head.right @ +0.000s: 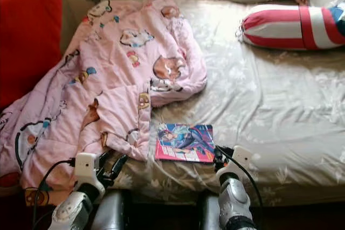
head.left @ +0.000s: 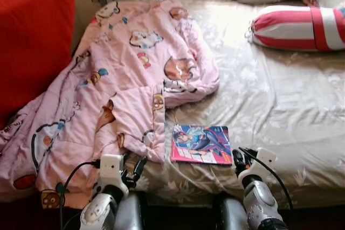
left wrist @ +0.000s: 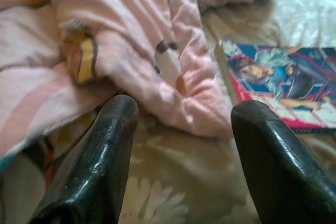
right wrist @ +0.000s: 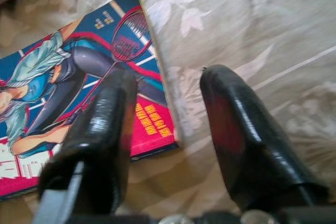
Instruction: Clean up the room
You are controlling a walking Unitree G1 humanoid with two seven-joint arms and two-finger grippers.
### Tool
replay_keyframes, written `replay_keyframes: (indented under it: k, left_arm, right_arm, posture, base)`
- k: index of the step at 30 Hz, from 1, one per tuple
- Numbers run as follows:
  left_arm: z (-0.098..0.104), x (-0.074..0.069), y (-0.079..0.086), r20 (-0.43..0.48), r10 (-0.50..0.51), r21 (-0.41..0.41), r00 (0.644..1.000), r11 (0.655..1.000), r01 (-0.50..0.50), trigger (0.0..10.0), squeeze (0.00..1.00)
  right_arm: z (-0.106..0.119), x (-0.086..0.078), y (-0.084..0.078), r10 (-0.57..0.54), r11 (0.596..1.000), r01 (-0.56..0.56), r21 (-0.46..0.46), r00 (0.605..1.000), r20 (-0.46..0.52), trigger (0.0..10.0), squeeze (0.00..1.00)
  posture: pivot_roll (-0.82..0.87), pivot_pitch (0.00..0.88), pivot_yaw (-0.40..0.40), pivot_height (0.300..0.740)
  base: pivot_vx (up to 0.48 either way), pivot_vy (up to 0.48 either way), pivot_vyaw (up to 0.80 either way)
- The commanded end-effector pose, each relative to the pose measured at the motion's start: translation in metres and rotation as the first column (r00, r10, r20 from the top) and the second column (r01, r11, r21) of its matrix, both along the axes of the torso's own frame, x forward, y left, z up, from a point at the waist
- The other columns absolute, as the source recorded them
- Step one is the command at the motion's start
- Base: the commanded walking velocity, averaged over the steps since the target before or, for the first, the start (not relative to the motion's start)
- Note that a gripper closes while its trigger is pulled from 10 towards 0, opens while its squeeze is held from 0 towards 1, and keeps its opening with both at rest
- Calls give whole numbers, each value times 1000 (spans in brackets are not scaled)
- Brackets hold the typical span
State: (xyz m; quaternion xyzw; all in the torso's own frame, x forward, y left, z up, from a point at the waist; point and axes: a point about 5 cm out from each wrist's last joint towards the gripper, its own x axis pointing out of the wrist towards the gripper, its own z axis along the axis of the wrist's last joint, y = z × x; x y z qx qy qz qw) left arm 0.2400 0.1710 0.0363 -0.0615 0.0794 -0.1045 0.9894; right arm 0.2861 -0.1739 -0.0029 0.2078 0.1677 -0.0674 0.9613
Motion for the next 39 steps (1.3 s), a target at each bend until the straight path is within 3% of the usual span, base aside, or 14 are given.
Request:
replay_keyframes:
  k: [1,7,15,16,17,30,39]
  left_arm:
    - [0,-4,4,-13,-3,21,1000,1000,3,10000,0]
    - [2,-9,9,-19,6,33,1000,999,-6,10000,0]
    - [1,-19,9,-44,1,46,999,999,1,10000,0]
    - [0,-20,10,-49,1,52,999,999,1,10000,0]
    - [-1,-23,10,-56,-1,57,998,998,4,10000,0]
    - [3,-34,14,-75,-2,69,997,998,7,10000,0]
    - [4,-40,16,-88,-18,91,996,996,26,10000,0]
  right_arm:
    - [-1,1,3,-9,999,9,42,1000,-1,10000,1000]
    - [2,3,7,2,999,-3,50,1000,23,10000,1000]
    - [5,5,-2,-33,997,31,64,999,32,10000,1000]
    - [5,5,-3,-34,997,32,63,999,30,10000,784]
    - [5,5,-4,-34,998,32,63,999,29,10000,0]
    - [21,17,-2,3,992,-23,122,987,161,10000,0]
    - [23,18,0,15,982,-50,184,982,190,10000,0]
  posture:
    - [163,194,18,592]
    - [177,219,30,592]
    - [190,241,45,592]
    - [190,241,45,592]
    - [190,246,49,592]
    - [207,271,69,592]
    - [243,294,78,592]
  base:
    - [0,0,0]
    - [0,0,0]
    - [0,0,0]
    - [0,0,0]
    - [0,0,0]
    - [0,0,0]
    - [0,0,0]
